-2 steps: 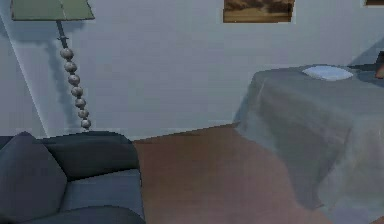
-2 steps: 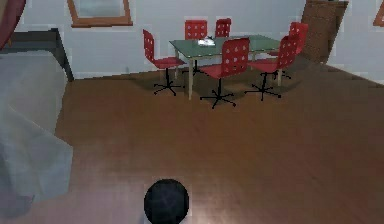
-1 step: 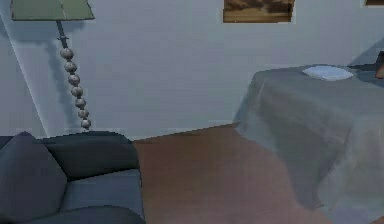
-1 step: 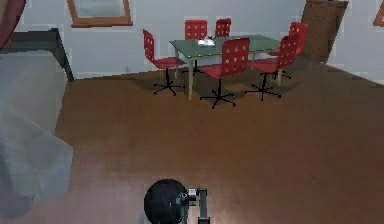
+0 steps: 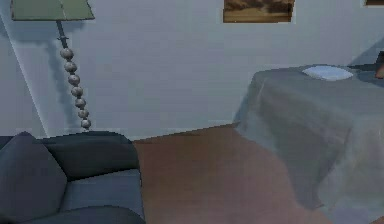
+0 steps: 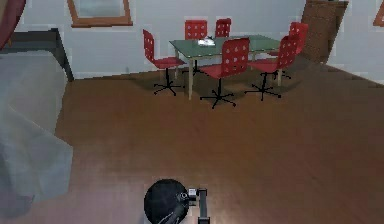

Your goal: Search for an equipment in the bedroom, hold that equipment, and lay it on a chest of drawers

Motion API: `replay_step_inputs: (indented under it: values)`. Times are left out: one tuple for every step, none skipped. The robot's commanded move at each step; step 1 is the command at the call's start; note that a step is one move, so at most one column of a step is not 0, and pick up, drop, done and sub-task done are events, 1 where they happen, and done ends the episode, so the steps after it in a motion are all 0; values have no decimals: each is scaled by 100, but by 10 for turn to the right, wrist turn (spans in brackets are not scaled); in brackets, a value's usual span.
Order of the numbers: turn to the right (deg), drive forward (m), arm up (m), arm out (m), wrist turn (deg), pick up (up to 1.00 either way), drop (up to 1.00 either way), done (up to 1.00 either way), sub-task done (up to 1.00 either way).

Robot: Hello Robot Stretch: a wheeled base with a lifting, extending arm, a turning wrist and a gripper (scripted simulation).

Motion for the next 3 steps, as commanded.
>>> replay_step_inputs:
  values:
    - [0,0,0,0,450,0,0,0,0]
    - [0,0,0,0,450,0,0,0,0]
    - [0,0,0,0,30,0,0,0,0]
